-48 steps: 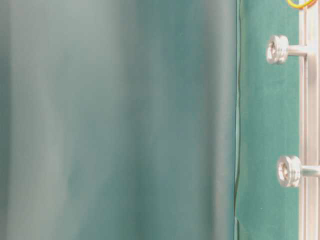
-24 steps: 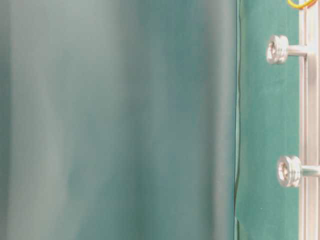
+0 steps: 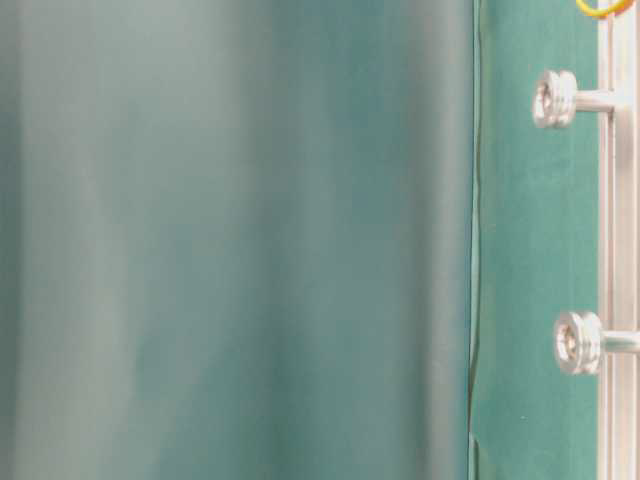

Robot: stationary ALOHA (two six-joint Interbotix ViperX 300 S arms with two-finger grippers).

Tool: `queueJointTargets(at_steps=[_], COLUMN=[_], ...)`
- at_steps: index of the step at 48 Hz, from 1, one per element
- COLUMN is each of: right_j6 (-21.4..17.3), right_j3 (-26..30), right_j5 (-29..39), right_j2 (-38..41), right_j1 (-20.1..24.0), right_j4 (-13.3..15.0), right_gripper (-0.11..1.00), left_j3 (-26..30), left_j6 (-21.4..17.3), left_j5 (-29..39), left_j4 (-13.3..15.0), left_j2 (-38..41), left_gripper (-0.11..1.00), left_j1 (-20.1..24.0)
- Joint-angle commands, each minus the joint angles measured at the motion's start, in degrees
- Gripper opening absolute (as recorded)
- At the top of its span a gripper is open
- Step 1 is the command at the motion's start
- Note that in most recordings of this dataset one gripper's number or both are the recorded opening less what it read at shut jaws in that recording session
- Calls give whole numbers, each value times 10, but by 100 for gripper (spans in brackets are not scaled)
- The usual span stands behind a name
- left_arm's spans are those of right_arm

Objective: Hook the rubber onto the shaft.
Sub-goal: 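Open the right gripper and move it toward the orange band's right edge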

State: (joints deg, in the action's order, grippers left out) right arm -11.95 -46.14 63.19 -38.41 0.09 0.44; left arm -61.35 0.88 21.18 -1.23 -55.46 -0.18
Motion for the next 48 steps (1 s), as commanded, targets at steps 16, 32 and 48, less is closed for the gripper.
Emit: queueJointTargets(at_steps=[16,32,48], right_j6=[-1,0,1], right_j3=[14,15,26], right_j5=[0,0,-4], right_j2=[1,1,23], right_j1=[0,0,1], right_j4=[11,11,10], right_gripper=[91,89,89], left_j3=[18,18,18], left_j6=[-1,0,0], left_j5=[-3,-3,-3], left_j4=[-2,-2,-2], left_j2=[1,2,2], left_gripper=[0,0,0], left_j1=[-1,-1,-1])
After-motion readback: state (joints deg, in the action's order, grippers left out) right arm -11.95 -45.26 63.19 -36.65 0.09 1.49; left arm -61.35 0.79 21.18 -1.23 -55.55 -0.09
